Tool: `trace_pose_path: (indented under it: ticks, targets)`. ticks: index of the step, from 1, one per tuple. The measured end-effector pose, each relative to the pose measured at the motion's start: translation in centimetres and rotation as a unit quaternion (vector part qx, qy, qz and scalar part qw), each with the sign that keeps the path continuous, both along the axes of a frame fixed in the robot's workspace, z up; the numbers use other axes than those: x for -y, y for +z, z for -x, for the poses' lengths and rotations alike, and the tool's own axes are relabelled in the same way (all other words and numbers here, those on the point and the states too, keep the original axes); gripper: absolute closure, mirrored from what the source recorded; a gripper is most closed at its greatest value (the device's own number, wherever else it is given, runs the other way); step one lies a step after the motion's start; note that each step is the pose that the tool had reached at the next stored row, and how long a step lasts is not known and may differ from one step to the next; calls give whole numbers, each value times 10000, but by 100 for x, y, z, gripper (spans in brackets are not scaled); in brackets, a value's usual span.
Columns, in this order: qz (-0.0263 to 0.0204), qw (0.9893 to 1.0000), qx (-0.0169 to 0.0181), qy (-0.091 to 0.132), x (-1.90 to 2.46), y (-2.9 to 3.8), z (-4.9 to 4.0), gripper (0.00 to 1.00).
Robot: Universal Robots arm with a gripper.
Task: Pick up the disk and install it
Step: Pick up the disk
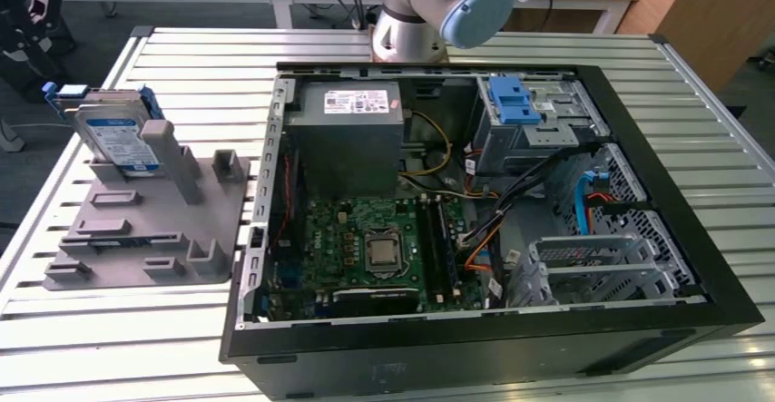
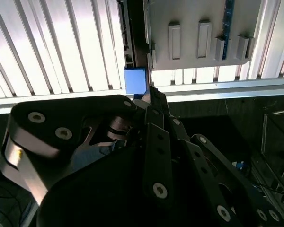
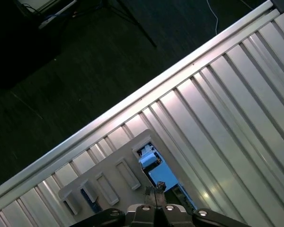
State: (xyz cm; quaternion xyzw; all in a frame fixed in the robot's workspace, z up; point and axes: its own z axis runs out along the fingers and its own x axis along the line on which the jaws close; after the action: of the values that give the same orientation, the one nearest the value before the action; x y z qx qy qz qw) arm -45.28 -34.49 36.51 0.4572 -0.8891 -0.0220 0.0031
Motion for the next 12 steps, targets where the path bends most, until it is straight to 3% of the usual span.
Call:
trace_pose_path:
  ticks: [3, 6, 9, 12]
  targets:
    - [0, 9997, 0, 247, 0, 0, 0, 89]
    - [0, 9986, 0, 522, 0, 0, 0, 89]
    - [0, 9969, 0, 791, 0, -1, 0, 89]
    - [0, 9943, 0, 1064, 0, -1, 0, 89]
